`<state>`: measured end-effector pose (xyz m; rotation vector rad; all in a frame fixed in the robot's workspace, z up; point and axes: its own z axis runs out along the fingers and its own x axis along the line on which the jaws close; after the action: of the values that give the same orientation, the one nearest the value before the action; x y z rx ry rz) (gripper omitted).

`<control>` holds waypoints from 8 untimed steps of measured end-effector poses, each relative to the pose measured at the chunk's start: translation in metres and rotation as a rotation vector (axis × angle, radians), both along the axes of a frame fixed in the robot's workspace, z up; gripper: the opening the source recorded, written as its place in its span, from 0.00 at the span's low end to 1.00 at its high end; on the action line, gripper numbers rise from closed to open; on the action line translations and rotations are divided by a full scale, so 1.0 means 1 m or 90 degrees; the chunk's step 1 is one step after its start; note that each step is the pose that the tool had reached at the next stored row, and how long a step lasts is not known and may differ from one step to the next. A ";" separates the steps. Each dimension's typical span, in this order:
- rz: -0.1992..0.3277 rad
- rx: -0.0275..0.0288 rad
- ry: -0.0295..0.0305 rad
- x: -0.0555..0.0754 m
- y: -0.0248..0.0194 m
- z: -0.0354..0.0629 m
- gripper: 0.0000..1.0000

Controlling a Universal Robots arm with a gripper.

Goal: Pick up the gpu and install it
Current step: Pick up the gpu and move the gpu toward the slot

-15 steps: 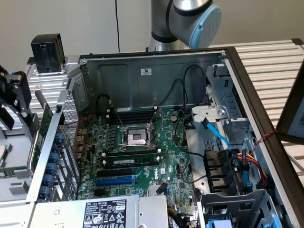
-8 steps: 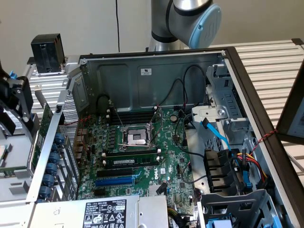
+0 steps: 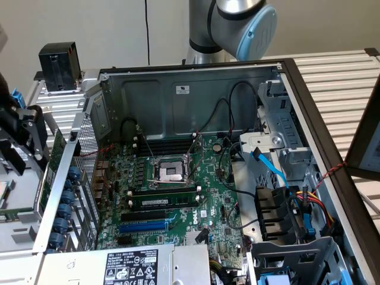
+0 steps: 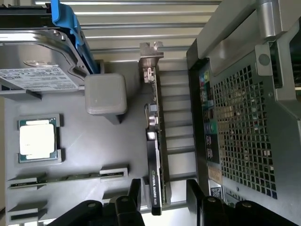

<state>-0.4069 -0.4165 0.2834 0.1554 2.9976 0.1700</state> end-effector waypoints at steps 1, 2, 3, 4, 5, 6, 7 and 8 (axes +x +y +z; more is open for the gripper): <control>0.000 0.0002 0.0001 0.002 0.0000 -0.0018 0.51; 0.000 0.0008 0.0007 0.003 0.0000 -0.0034 0.51; 0.000 0.0022 0.0017 0.003 0.0003 -0.0043 0.51; 0.000 0.0041 0.0027 0.003 0.0007 -0.0048 0.51; 0.000 0.0061 0.0032 0.003 0.0010 -0.0056 0.51; 0.000 0.0081 0.0034 0.003 0.0013 -0.0065 0.51; 0.000 0.0096 0.0038 0.003 0.0015 -0.0076 0.51; 0.000 0.0109 0.0041 0.003 0.0017 -0.0087 0.51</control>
<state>-0.4040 -0.4148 0.2746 0.1589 3.0030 0.1956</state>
